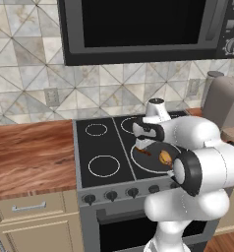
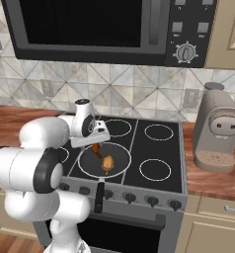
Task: Take the chicken drumsticks from the pan and place one on each plate on the dining counter.
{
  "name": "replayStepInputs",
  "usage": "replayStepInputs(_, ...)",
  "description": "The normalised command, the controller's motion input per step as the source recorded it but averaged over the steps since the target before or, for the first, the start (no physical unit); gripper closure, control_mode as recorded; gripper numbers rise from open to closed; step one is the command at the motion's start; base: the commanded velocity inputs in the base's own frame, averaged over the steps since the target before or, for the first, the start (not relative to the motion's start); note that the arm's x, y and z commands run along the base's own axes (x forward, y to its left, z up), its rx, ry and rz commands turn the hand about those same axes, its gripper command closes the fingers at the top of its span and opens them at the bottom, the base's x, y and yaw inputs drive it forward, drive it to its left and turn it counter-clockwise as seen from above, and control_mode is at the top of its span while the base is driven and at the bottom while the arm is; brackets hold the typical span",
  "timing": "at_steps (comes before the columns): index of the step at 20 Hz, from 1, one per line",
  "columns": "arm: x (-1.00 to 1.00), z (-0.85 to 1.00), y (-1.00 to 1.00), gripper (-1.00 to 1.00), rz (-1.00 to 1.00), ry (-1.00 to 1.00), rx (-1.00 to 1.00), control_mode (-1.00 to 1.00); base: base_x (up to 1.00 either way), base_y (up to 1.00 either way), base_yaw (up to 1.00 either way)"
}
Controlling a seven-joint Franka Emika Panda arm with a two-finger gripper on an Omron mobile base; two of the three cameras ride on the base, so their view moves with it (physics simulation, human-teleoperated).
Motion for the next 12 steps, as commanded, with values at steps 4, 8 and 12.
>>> replayStepInputs(4,0.12,-0.26,0.00,-1.00,0.00,0.00,0.04,-1.00,0.00,0.00,0.00)
replayStepInputs(8,0.19,-0.32,0.00,-1.00,0.00,0.00,0.03,-1.00,0.00,0.00,0.00)
replayStepInputs(12,0.21,-0.31,0.00,-1.00,0.00,0.00,0.00,-1.00,0.00,0.00,0.00)
